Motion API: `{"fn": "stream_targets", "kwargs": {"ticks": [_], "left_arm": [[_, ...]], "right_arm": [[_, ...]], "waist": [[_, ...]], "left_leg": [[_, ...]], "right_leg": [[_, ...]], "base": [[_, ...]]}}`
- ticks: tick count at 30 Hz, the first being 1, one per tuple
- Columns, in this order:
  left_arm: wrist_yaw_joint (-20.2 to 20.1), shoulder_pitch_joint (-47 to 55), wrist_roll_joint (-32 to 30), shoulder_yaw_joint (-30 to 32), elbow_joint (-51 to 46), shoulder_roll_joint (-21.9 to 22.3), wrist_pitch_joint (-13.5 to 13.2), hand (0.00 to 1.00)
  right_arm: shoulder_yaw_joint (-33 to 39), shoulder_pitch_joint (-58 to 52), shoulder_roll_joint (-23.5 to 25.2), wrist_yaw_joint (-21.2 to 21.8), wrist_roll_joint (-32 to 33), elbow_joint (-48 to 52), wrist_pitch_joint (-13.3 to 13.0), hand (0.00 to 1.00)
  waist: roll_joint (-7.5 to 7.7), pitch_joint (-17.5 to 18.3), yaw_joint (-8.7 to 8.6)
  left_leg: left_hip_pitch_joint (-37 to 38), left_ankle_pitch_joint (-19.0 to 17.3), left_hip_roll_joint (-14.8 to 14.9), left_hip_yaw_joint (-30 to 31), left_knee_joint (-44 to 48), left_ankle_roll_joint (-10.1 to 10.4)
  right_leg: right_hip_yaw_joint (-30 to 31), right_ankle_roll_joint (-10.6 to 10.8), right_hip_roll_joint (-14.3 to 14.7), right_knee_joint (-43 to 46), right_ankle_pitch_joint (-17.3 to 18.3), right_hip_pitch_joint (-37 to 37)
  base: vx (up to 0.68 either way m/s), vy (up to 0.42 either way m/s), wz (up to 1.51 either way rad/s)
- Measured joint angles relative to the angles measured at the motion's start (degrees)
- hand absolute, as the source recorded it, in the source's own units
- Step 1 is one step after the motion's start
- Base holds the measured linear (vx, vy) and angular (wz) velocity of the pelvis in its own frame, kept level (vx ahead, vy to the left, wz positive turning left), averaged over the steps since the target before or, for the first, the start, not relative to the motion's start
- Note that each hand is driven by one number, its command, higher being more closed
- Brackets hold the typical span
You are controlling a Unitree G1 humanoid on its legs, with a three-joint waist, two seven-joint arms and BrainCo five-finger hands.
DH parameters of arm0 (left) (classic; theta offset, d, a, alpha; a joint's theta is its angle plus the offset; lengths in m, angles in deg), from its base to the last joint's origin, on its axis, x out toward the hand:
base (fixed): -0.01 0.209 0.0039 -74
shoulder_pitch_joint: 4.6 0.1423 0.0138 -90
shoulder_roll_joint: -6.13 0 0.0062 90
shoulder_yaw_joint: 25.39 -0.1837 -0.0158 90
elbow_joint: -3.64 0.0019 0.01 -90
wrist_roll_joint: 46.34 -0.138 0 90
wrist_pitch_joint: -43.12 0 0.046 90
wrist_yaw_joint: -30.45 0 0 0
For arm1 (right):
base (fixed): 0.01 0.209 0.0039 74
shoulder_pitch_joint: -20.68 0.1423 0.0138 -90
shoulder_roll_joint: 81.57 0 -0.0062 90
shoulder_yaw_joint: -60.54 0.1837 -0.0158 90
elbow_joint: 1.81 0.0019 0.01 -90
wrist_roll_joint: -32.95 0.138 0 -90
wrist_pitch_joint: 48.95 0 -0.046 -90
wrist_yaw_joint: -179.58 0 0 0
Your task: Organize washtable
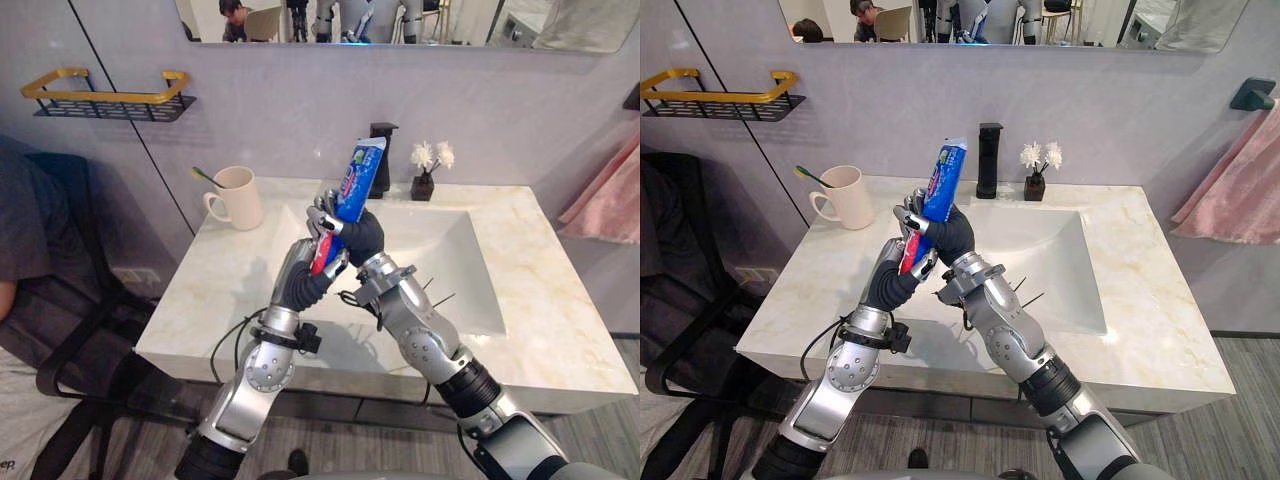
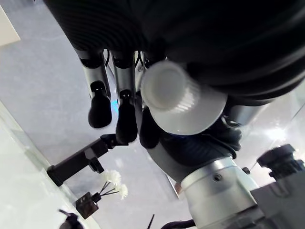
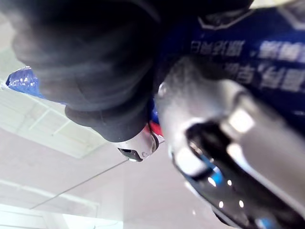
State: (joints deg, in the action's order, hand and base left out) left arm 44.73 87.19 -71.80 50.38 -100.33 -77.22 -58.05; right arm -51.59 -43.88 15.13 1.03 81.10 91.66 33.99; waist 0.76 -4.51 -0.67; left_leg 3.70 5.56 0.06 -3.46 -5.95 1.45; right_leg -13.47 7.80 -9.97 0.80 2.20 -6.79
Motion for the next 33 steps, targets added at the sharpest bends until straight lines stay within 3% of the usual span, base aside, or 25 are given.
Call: {"fn": "stream_targets", "kwargs": {"ticks": [2, 4, 8, 12, 16, 19, 22, 24, 27, 33], "left_arm": [[2.4, 2.4, 0.1, 7.1, -1.3, 0.4, 0.5, 0.0], [5.5, 5.7, 1.2, 17.2, -1.4, 0.6, 1.6, 0.0], [9.7, 9.6, 5.5, 27.0, -2.2, 2.5, 2.0, 0.0], [10.9, 12.1, 11.1, 32.8, -1.2, 6.4, 1.8, 0.0], [11.0, 15.0, 19.5, 39.7, 8.3, 9.6, 1.9, 0.0], [9.6, 17.5, 25.1, 40.9, 19.3, 11.8, 2.1, 0.0], [6.4, 19.5, 26.0, 40.8, 26.4, 12.8, 3.4, 0.0], [4.2, 20.1, 26.0, 40.5, 30.2, 13.6, 4.0, 0.0], [0.6, 21.7, 25.9, 37.6, 33.7, 13.8, 4.7, 0.0], [-4.1, 21.4, 25.0, 29.0, 42.3, 11.6, 5.1, 0.0]], "right_arm": [[6.4, -0.5, -0.4, 0.0, -1.5, 2.8, -0.8, 1.0], [14.1, -1.8, -2.4, -0.2, -2.7, 6.5, -3.7, 1.0], [21.1, -5.8, -4.8, -0.7, -6.9, 9.5, -6.2, 1.0], [22.1, -9.0, -4.8, -1.7, -11.5, 9.5, -5.9, 1.0], [23.4, -10.1, -4.7, -3.1, -18.2, 9.5, -4.9, 1.0], [27.1, -10.1, -4.7, -5.3, -24.1, 8.7, -4.8, 1.0], [28.1, -10.0, -4.7, -6.8, -28.1, 7.1, -4.8, 1.0], [28.5, -9.6, -4.8, -7.7, -30.0, 5.3, -4.1, 1.0], [28.9, -6.3, -4.9, -9.3, -33.7, 1.7, -3.2, 1.0], [28.7, 5.8, -7.9, -12.5, -37.5, -7.4, -2.7, 1.0]], "waist": [[0.0, 0.0, 0.05], [0.0, 0.0, 0.32], [0.0, 0.0, 1.32], [-0.02, 0.0, 1.47], [0.0, 0.0, 2.05], [0.31, 0.2, 3.22], [0.73, 0.3, 3.56], [0.98, 0.3, 4.81], [1.18, 0.3, 4.87], [1.79, -0.1, 7.93]], "left_leg": [[-0.2, 0.0, 0.0, 0.3, 0.0, 0.0], [-0.4, 0.0, -0.1, 0.5, 0.0, 0.0], [-0.8, 0.0, -0.1, 0.7, 0.0, 0.0], [-1.3, 0.0, -0.1, 1.5, 0.0, 0.0], [-1.9, 0.0, -0.2, 2.1, 0.0, 0.0], [-2.8, 0.1, -0.4, 3.6, 0.0, 0.2], [-3.8, 0.3, -0.4, 5.2, 0.0, 0.4], [-4.4, 0.4, -0.4, 5.6, 0.0, 0.6], [-6.4, 1.4, -0.4, 8.0, 0.0, 0.6], [-8.2, 2.0, 0.0, 10.2, 0.0, 1.1]], "right_leg": [[-0.4, 0.0, 0.0, -0.1, 0.0, 0.0], [-0.6, -0.2, 0.0, -0.4, 0.1, 0.0], [-0.9, -0.4, 0.0, -0.9, 0.2, 0.0], [-2.0, -0.4, 0.0, -1.0, 0.3, -0.1], [-2.7, -0.3, 0.1, -1.1, 0.2, 0.1], [-4.1, -0.1, 0.0, -1.1, 0.4, 0.1], [-5.9, -0.1, 0.1, -1.1, 0.6, 0.3], [-6.4, -0.2, 0.2, -1.1, 0.6, 0.6], [-8.7, -0.2, 0.5, -1.2, 0.7, 1.2], [-10.3, -0.2, 1.2, -2.2, 0.3, 1.2]], "base": [[0.0, -0.001, 0.11], [0.01, -0.004, 0.04], [0.01, -0.004, 0.02], [0.02, -0.017, 0.1], [0.02, -0.014, 0.1], [0.01, -0.017, 0.21], [0.0, -0.022, 0.3], [-0.01, -0.023, 0.2], [-0.03, -0.029, 0.36], [-0.02, -0.031, 0.2]]}}
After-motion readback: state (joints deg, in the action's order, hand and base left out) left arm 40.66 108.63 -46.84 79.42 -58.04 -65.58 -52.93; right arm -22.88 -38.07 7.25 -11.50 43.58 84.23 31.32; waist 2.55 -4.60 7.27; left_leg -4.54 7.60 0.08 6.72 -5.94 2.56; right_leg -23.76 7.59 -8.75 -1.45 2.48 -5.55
